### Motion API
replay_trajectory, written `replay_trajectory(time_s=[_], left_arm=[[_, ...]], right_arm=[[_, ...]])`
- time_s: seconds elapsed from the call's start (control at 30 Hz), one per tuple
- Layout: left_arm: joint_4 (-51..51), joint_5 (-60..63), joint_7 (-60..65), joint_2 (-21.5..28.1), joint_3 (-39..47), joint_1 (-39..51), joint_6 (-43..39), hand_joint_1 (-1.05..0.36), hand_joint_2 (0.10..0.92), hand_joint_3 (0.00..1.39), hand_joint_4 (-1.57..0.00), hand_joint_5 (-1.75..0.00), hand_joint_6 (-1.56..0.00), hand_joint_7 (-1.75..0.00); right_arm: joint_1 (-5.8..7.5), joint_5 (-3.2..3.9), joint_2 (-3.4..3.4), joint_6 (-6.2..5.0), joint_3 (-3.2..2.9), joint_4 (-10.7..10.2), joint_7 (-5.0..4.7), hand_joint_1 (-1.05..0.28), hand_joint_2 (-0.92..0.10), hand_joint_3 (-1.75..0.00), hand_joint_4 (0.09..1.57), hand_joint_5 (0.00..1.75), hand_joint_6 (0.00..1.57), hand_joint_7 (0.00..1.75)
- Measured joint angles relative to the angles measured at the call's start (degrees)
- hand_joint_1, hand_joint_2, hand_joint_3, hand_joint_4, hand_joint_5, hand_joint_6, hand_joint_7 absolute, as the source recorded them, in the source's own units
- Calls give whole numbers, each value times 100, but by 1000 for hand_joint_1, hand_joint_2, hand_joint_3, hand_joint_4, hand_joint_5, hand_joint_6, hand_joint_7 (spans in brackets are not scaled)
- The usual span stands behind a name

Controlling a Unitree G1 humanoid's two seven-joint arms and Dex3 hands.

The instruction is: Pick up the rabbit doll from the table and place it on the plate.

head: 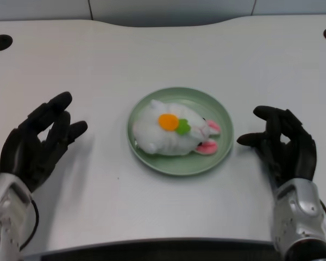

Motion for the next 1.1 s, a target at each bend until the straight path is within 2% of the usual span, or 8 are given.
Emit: replay_trajectory(time_s=[0.23, 0.33, 0.53, 0.67, 0.83, 0.97, 1.03, 1.1], left_arm=[[-455, -369, 402, -347, 278, 416, 294, -490, 921, 663, -154, -1369, -549, -108], [-477, -410, 449, -440, 316, 491, 290, -480, 921, 654, -180, -1407, -572, -123], [-329, -611, 433, -677, 479, 599, 90, -471, 921, 636, -282, -1468, -639, -174], [-272, -615, 435, -734, 521, 615, 24, -455, 921, 625, -339, -1444, -657, -209], [-232, -618, 439, -813, 552, 621, -35, -460, 921, 616, -335, -1430, -654, -223], [-126, -603, 438, -814, 548, 620, -106, -463, 921, 604, -328, -1430, -659, -237], [-125, -594, 442, -821, 528, 620, -162, -456, 921, 617, -323, -1428, -645, -237], [-125, -590, 453, -841, 503, 620, -195, -454, 921, 624, -322, -1428, -641, -239]], right_arm=[[100, 1, 13, 7, 59, -130, 3, -431, -921, -468, 788, 1381, 702, 1074], [107, 1, 13, 24, 77, -195, 1, -419, -921, -464, 784, 1377, 698, 1072], [107, -9, 2, 21, 83, -197, 1, -409, -921, -476, 782, 1352, 686, 1063], [108, -12, -12, 21, 88, -195, -1, -411, -921, -478, 782, 1340, 677, 1059], [110, -69, -29, 21, 134, -205, -77, -409, -921, -497, 779, 1336, 672, 1066], [110, -67, -39, 21, 132, -204, -77, -406, -921, -481, 773, 1332, 675, 1074], [110, -42, -48, 21, 118, -202, -44, -407, -921, -478, 771, 1333, 676, 1078], [110, -2, -81, 21, 88, -169, 32, -408, -921, -475, 771, 1335, 675, 1079]])
